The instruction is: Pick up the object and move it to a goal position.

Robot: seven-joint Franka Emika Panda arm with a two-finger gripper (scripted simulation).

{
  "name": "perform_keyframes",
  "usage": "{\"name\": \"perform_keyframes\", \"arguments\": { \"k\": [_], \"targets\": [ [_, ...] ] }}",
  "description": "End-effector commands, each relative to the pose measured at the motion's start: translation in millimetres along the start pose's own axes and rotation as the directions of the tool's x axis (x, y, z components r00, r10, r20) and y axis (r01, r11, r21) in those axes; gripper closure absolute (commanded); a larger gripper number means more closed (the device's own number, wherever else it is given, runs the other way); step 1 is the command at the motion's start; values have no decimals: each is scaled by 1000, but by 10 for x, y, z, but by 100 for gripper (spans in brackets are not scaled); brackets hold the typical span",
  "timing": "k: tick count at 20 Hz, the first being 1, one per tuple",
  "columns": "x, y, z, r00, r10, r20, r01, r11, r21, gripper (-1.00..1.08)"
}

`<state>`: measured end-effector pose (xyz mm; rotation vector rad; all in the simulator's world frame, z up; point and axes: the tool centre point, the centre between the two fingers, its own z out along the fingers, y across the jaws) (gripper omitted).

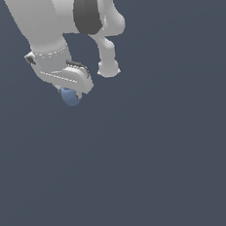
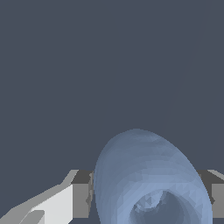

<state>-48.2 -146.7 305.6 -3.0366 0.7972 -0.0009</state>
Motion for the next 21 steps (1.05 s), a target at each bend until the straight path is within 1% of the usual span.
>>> {"name": "perform_keyframes", "arguments": {
  "k": [1,6,11,16,21],
  "targets": [
    [63,175,-252,1000,-1,1,1,1000,-1,108],
    [185,448,-654,1000,-1,1,1,1000,-1,108],
    [273,622,-917,1000,-2,0,2,1000,-2,108],
    [325,709,-1055,1000,-2,0,2,1000,-2,108],
    [344,734,-1094,1000,-2,0,2,1000,-2,108]
  ]
}}
